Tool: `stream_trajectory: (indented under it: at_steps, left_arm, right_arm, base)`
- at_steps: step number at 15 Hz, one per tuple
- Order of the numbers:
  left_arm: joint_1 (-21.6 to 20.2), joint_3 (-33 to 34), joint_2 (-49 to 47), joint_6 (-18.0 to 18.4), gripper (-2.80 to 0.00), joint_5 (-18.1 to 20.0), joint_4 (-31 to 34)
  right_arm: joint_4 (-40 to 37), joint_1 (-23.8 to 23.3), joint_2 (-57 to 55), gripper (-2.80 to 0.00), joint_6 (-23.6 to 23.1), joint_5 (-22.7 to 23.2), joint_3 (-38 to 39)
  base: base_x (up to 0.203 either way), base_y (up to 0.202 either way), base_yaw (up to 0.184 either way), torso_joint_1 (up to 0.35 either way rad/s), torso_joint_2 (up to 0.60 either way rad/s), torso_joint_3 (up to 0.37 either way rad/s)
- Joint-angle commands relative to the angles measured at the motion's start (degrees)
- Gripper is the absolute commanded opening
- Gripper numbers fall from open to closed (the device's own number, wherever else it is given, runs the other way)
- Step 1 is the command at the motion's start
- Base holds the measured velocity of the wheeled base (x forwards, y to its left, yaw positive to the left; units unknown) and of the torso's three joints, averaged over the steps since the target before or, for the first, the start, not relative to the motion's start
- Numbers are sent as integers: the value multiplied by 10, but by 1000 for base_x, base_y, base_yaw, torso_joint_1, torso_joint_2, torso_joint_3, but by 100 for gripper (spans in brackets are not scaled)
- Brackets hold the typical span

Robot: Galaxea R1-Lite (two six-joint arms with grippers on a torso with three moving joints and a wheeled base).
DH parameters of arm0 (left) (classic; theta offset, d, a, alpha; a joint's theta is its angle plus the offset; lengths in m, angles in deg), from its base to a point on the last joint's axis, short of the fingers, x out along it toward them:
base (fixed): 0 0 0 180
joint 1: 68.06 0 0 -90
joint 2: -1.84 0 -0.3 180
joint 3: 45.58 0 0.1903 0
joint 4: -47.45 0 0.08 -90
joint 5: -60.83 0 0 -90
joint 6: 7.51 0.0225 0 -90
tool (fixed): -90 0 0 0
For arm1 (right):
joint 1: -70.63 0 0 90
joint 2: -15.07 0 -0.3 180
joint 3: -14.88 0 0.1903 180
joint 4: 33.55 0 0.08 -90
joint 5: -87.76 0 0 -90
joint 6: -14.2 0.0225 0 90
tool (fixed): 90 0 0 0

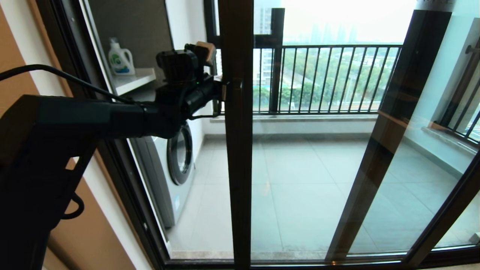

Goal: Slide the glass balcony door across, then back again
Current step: Open the slid door

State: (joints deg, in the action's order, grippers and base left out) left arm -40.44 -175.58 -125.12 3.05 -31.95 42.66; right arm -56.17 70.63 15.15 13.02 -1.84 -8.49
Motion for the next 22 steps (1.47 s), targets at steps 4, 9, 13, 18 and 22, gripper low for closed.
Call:
stream_trajectory:
  at_steps: [4, 9, 13, 18, 22]
  left_arm:
    - [31, -32, -35, 2, -280, -2, -1]
    - [29, -21, -20, -2, -280, -20, -7]
    - [5, 47, 26, -4, -280, -41, -9]
    - [-76, 314, 206, -16, -280, 16, -13]
    - [-126, 542, 406, -37, -280, 38, -50]
  right_arm:
    - [0, 0, -1, -280, 0, 0, 3]
    - [0, 0, -1, -280, 0, 0, 3]
    - [0, 0, -1, -280, 0, 0, 3]
    - [0, 0, -1, -280, 0, 0, 3]
    - [0, 0, -1, -280, 0, 0, 3]
  base:
    - [0, 0, 0, 0, 0, 0]
    - [0, 0, 0, 0, 0, 0]
    - [0, 0, 0, 0, 0, 0]
    - [0, 0, 0, 0, 0, 0]
    - [0, 0, 0, 0, 0, 0]
